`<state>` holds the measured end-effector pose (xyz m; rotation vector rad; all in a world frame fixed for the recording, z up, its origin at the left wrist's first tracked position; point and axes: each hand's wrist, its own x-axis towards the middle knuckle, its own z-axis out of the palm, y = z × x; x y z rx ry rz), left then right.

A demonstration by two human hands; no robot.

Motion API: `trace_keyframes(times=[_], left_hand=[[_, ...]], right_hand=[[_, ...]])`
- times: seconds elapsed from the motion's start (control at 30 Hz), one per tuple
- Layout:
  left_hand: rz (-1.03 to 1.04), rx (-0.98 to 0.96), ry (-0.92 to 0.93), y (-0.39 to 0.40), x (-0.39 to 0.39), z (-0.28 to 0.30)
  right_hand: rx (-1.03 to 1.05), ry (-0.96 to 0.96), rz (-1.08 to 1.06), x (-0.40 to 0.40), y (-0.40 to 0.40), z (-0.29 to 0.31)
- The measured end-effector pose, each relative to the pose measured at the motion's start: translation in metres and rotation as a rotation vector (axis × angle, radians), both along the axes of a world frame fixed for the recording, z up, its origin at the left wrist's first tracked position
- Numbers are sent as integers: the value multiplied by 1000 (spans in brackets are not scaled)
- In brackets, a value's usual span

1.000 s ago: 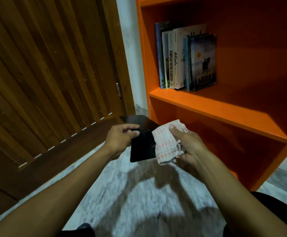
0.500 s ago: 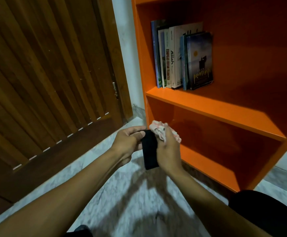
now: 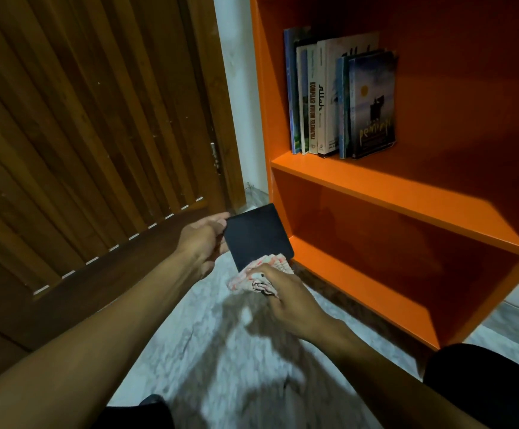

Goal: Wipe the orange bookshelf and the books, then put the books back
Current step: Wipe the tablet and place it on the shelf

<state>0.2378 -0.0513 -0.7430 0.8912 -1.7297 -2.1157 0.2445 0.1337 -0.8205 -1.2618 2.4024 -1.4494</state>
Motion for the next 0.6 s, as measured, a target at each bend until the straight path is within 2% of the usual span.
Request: trace_keyframes(times=[0.13,0.27,0.37,0.5,0.6], left_hand=[[-20,-143,9,-9,5,-1],[-103,-191,-28,-10,10,-3],[-182,-203,-54,-4,14,-3],[-204,-143,-52,5,14,-3],[-134,-98,-58,-2,12,2]], right_hand=[[42,-103,-63,-12,11,9],[-244,-71,-325,-29,17,29],[-372,6,-402,-35,16,40],[-149,141,-325,-39,7,15],[-1,144,-258,-28,2,-6]])
